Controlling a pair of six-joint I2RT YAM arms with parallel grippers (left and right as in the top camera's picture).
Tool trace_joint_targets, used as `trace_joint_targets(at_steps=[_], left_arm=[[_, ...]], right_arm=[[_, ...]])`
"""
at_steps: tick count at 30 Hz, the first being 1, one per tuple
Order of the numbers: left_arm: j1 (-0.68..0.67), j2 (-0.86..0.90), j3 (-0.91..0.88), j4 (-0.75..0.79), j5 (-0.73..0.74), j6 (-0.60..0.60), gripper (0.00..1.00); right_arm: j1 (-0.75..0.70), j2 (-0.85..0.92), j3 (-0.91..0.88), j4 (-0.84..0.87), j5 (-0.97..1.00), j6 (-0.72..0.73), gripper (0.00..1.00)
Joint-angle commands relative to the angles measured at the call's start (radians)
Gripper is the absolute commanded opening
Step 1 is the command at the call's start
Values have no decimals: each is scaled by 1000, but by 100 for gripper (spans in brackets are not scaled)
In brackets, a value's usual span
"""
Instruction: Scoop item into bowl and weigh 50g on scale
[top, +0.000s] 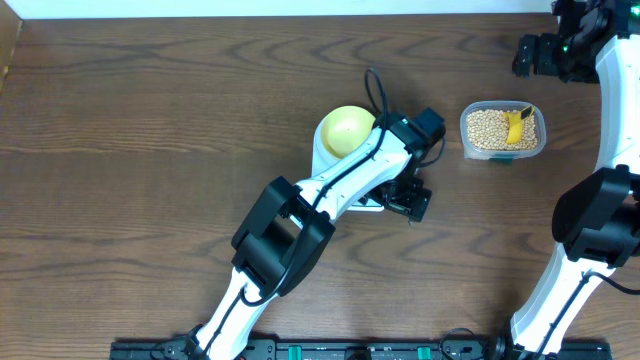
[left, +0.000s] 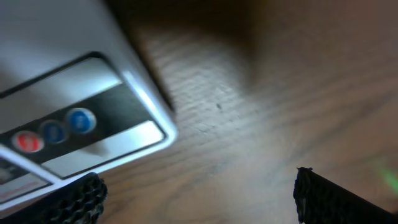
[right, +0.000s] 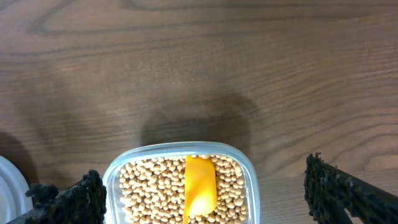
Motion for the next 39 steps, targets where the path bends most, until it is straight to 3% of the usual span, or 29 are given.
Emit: trace_joint_targets(at_steps=[1,5,18,26,31,35,39], left_arm=[[5,-22,-2,-1,-37,-148,98],[5,-23,-2,0,-34,-203,98],[3,-191,-1,182,-35,-225,98],[5,-190,-2,193,-92,-216,98],[4,-190,-2,286,-95,-325,98],[-12,-190,-10,262,-228,-444,98],[-65,-190,-34,259,-343,-476,97]], right_arm=[[-4,9,11,-1,3,12,99],[-4,9,11,-1,3,12,99],[-4,9,11,-1,3,12,99],[-4,9,11,-1,3,12,99],[-4,9,11,-1,3,12,99],[-4,9,11,-1,3,12,99],[-4,9,11,-1,3,12,99]])
